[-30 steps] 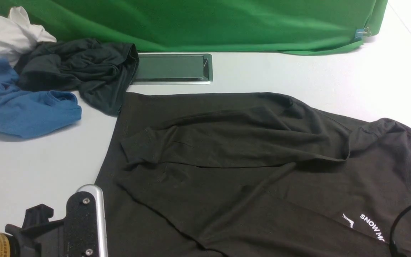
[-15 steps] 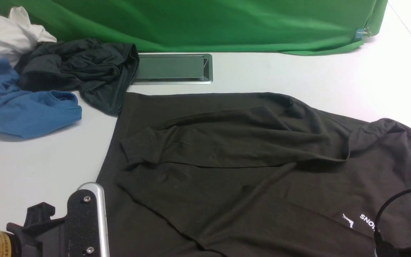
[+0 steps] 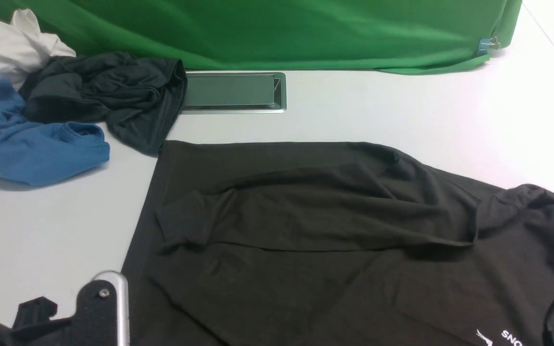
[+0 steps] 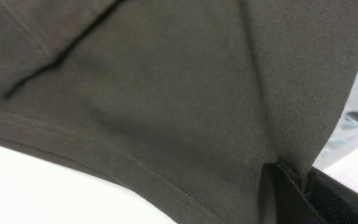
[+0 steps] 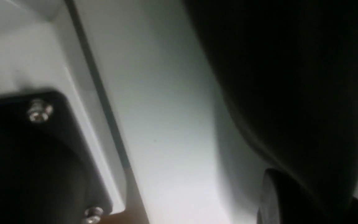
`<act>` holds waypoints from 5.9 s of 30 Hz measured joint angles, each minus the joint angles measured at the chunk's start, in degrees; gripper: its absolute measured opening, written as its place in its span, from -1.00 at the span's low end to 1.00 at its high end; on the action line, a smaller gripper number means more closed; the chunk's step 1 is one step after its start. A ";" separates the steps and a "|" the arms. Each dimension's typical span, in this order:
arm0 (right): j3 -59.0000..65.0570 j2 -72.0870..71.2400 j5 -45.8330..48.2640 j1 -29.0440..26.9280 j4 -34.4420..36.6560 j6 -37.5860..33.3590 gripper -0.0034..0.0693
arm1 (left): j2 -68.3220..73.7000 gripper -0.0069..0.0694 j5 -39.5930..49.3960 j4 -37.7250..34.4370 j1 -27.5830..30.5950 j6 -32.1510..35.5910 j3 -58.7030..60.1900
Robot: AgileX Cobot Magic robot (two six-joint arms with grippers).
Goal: Fold a long-sleeved shirt on a white desktop.
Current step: 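Grasp the near edge of the shirt at its hem and shoulder corners, then fold the black garment in half by bringing its near edge over to the far edge, then pull the folded dark garment lengthwise by its ends to straighten it flat on the table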
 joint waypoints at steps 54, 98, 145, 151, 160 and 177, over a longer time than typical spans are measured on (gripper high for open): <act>-53.87 44.30 -14.22 -29.87 7.10 14.27 -0.64 | 63.42 -0.74 -39.72 13.46 23.23 -6.93 -42.53; -57.49 52.26 -20.58 -14.86 36.75 18.60 -0.81 | 64.39 0.03 -49.47 17.08 23.80 -7.36 -42.97; -46.68 39.72 -13.59 -45.26 23.59 34.82 0.96 | 4.02 -0.77 -37.25 -11.93 9.55 -11.22 -0.69; -46.68 44.14 -16.63 -45.28 25.91 34.82 1.00 | 4.02 -0.77 -37.74 -12.57 9.55 -9.90 -0.57; -46.74 46.59 -16.85 -45.06 28.83 32.48 0.64 | 4.02 -0.77 -37.86 -12.90 9.55 -9.69 -0.57; -46.56 40.86 -11.76 -43.43 24.39 29.28 -0.65 | 3.87 -0.77 -36.40 -11.54 9.55 -9.01 -0.57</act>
